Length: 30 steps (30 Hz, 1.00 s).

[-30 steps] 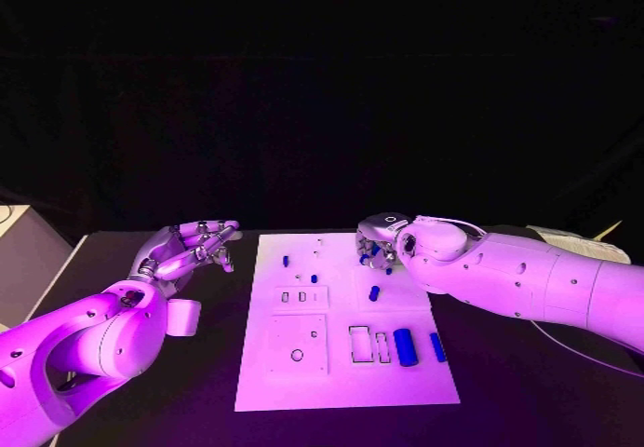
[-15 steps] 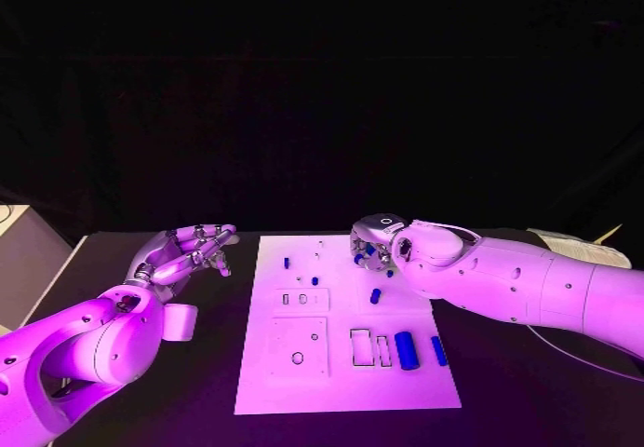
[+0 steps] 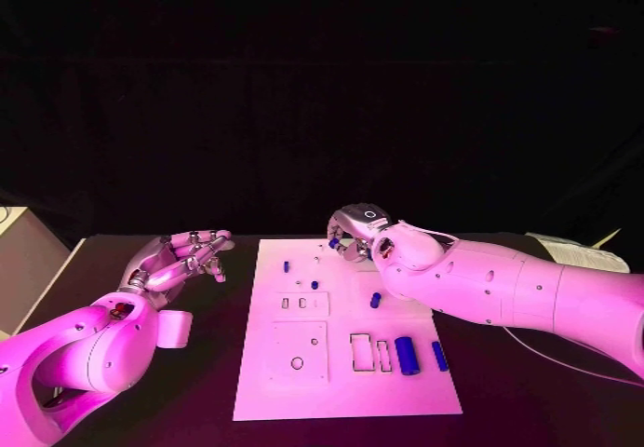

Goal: Assemble the parts on the task board

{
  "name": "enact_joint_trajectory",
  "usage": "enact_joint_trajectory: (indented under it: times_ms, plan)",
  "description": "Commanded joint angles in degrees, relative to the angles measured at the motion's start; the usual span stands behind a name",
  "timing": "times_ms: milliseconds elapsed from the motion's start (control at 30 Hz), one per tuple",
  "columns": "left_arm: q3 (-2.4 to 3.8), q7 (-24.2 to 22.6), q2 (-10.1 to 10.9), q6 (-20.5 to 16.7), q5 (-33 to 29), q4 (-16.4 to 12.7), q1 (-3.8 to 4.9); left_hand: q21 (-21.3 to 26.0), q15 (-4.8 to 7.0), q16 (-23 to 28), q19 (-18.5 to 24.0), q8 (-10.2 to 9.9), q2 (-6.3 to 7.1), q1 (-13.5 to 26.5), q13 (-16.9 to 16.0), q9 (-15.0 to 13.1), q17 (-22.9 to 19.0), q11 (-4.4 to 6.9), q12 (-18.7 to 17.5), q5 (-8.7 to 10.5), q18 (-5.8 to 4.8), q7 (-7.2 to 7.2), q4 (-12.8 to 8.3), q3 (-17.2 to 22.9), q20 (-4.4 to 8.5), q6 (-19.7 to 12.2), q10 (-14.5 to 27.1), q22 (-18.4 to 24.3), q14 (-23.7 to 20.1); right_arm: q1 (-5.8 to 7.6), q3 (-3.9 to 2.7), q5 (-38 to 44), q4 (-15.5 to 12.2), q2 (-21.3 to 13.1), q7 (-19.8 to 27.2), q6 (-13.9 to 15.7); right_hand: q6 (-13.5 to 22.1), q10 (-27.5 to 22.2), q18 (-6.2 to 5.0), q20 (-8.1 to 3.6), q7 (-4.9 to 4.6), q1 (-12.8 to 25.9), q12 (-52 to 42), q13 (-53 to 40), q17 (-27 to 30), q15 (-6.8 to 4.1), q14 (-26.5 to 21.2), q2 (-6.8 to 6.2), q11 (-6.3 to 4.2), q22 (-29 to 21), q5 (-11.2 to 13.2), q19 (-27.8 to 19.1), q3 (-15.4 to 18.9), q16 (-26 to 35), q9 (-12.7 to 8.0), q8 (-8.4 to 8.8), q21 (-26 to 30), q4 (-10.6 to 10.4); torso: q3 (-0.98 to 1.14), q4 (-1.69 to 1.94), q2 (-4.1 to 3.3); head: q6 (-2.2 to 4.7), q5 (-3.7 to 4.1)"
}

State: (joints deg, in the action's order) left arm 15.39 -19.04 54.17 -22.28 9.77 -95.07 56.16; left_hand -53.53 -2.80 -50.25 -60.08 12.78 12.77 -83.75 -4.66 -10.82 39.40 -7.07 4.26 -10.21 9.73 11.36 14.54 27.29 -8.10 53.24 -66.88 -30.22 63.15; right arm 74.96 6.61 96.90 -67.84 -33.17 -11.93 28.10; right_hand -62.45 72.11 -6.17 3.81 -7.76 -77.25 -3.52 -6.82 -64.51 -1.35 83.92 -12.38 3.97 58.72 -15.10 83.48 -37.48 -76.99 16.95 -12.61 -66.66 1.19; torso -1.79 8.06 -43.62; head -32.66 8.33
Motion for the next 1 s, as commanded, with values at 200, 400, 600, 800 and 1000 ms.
enact_joint_trajectory:
  times_ms: [200,400,600,800,1000]
  plan:
    - [0.12,-0.3,-0.1,1.1,0.2,-0.5,0.03,-0.3,0.00,-0.3,0.5,0.2,-0.01,0.5,-0.1,-0.1,0.0,-0.15,-0.3,0.26,0.78,-0.04,0.0,0.3,0.10,-0.2,0.2,0.0,0.1,0.01,-0.06,-1.6,3.8,3.4,1.1,1.8,0.4,0.4,0.32,0.21,-0.21,0.4,0.0,-0.8,0.1,0.09,1.6,-0.41,-0.17,0.1,0.8,-0.4,-0.2,-0.2,0.2,-0.23,-0.1,0.2,-0.25,0.39,-0.28,0.03,0.30]
    - [0.16,-0.3,-0.2,1.2,0.2,-0.7,0.03,-0.3,0.00,-0.3,0.5,0.2,-0.01,0.5,-0.1,-0.1,0.0,-0.15,-0.3,0.26,0.78,-0.04,0.0,0.3,0.10,-0.2,0.2,0.0,0.1,-0.04,-0.06,-1.8,6.0,4.9,1.3,0.0,0.5,0.3,0.29,0.24,-0.21,0.5,-0.1,-0.8,0.1,0.12,1.6,-0.53,-0.15,0.0,1.0,-0.5,-0.1,-0.3,0.3,-0.21,0.0,0.3,-0.54,0.85,-0.37,-0.10,0.46]
    - [0.20,-0.3,0.0,1.1,0.2,-0.9,0.04,-0.3,0.00,-0.3,0.5,0.2,-0.01,0.5,-0.1,-0.1,0.0,-0.15,-0.3,0.26,0.78,-0.04,0.0,0.3,0.10,-0.2,0.2,0.0,0.1,-0.07,-0.06,-1.4,7.1,5.5,0.7,-1.6,0.5,0.3,0.29,0.26,-0.22,0.6,-0.1,-0.8,0.1,0.13,1.6,-0.56,-0.14,0.0,1.1,-0.5,-0.1,-0.3,0.3,-0.20,0.0,0.3,-0.81,1.23,-0.49,-0.15,0.69]
    - [0.23,-0.3,0.1,1.1,0.2,-1.0,0.04,-0.5,-0.01,-0.4,0.6,0.2,-0.03,0.4,-0.1,-0.1,0.1,-0.15,-0.2,0.26,0.79,-0.05,0.0,0.4,0.08,-0.3,0.2,-0.2,0.1,-0.08,-0.06,-0.7,7.7,5.7,-0.2,-2.7,0.5,0.3,0.32,0.28,-0.23,0.7,-0.1,-0.8,0.1,0.15,1.6,-0.61,-0.13,0.2,1.3,-0.5,0.0,-0.3,0.4,-0.20,-0.2,0.2,-0.86,1.26,-0.59,-0.20,0.70]
    - [0.26,-0.3,0.2,1.1,0.2,-1.1,0.04,-0.5,-0.01,-0.4,0.6,0.2,-0.03,0.4,-0.1,-0.1,0.1,-0.15,-0.2,0.26,0.79,-0.05,0.0,0.4,0.08,-0.3,0.2,-0.2,0.1,-0.08,-0.05,-0.4,7.9,6.0,-0.6,-3.7,0.6,0.2,0.32,0.29,-0.22,0.8,-0.1,-0.8,0.1,0.16,1.6,-0.66,-0.12,0.2,1.3,-0.5,0.0,-0.3,0.4,-0.20,-0.2,0.2,-0.88,1.33,-0.68,-0.22,0.76]
